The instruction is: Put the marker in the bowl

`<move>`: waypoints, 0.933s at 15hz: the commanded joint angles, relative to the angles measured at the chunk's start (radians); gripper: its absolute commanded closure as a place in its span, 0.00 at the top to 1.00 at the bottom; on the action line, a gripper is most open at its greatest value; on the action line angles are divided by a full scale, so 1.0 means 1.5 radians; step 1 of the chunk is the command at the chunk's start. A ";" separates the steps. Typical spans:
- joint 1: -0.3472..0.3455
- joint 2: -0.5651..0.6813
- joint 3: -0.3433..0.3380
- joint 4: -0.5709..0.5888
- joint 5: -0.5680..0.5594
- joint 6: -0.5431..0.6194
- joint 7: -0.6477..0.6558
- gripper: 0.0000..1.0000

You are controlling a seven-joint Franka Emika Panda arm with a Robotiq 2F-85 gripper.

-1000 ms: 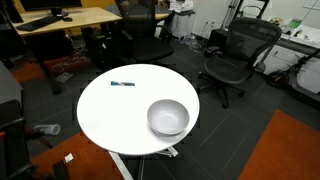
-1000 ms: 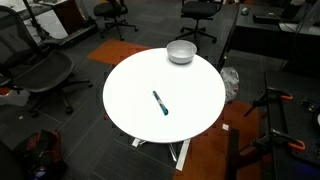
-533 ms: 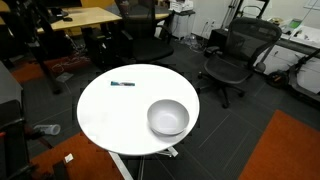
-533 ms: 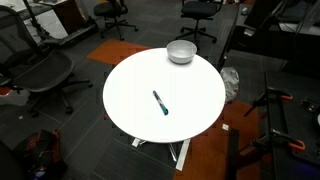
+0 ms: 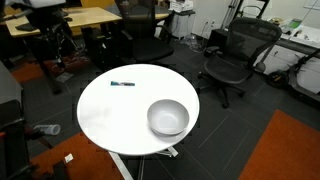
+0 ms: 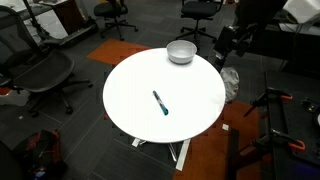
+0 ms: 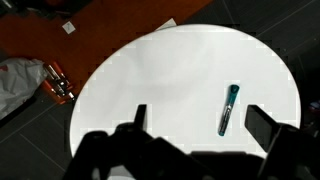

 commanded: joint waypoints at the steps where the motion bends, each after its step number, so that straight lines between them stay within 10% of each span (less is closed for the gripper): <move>1: 0.007 0.057 0.016 0.019 0.006 0.044 0.044 1.00; 14: 0.052 0.237 0.011 0.080 -0.008 0.184 0.088 1.00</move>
